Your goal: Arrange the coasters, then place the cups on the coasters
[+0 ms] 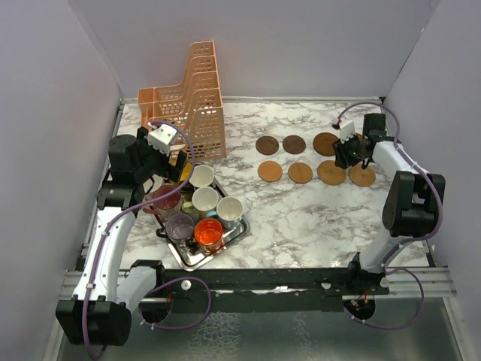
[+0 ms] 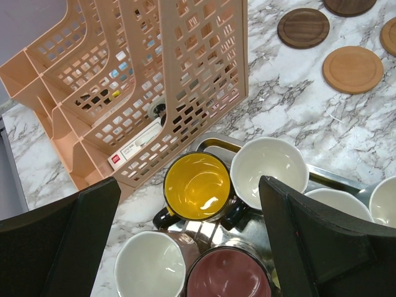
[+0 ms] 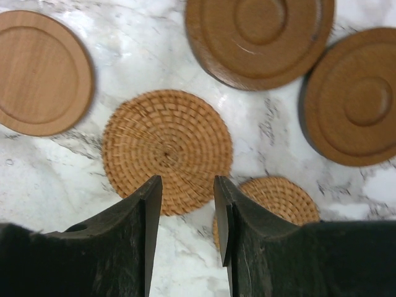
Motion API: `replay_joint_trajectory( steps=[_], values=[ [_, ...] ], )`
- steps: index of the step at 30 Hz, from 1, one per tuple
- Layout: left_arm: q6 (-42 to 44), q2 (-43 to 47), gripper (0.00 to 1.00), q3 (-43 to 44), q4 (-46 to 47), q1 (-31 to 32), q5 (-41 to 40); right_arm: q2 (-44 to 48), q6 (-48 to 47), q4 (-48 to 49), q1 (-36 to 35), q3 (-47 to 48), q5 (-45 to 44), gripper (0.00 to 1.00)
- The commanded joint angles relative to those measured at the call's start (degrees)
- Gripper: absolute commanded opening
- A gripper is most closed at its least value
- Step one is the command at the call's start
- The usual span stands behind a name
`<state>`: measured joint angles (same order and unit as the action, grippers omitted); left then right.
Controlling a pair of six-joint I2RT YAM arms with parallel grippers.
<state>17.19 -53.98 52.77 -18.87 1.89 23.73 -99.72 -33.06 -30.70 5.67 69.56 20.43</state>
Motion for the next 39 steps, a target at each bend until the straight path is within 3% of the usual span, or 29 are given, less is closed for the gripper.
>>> replay_joint_trajectory(
  steps=[1, 6, 10, 14, 16, 18, 21, 26, 30, 36, 39],
  values=[
    [2.46, 0.53, 0.99, 3.18, -2.72, -0.13, -0.36, 3.33, 1.22, -1.72, 3.46, -0.47, -0.03, 0.41],
    [3.82, -0.92, 0.99, 4.13, -5.91, -0.05, -0.33, 9.22, 4.88, -2.63, 3.47, -1.69, 4.08, 0.42],
    [5.75, -2.37, 0.99, 5.80, -10.58, -0.05, 1.35, 14.61, 8.88, -2.00, 3.47, -2.28, 8.53, 0.48],
    [9.22, -3.81, 0.99, 7.18, -15.58, 0.20, 2.23, 19.30, 12.16, -0.37, 3.38, -2.93, 13.97, 0.70],
    [10.73, -5.00, 0.99, 7.93, -18.46, 0.60, 2.02, 21.09, 13.43, 0.29, 3.31, -3.42, 17.01, 0.90],
    [11.80, -6.52, 0.99, 9.23, -21.30, 1.30, 1.66, 22.55, 14.39, 1.34, 3.29, -4.95, 20.71, 0.99],
    [12.81, -8.58, 0.99, 10.61, -24.43, 3.66, -0.08, 24.70, 15.11, 3.54, 3.13, -8.03, 24.10, 1.00],
    [12.14, -11.97, 0.97, 10.31, -24.81, 9.31, -5.93, 27.38, 13.87, 3.85, 3.12, -10.27, 22.31, 0.99],
    [10.43, -15.82, 0.89, 12.29, -24.73, 9.79, -4.30, 28.35, 13.88, 4.48, 3.12, -11.65, 23.49, 0.97],
    [11.65, -20.66, 0.85, 15.50, -24.46, 9.80, -3.69, 27.42, 13.54, 4.60, 3.12, -12.20, 23.47, 0.95],
    [13.41, -23.86, 0.77, 16.82, -24.80, 9.80, -4.35, 27.41, 12.88, 4.74, 3.12, -13.15, 24.83, 0.94]
  ],
)
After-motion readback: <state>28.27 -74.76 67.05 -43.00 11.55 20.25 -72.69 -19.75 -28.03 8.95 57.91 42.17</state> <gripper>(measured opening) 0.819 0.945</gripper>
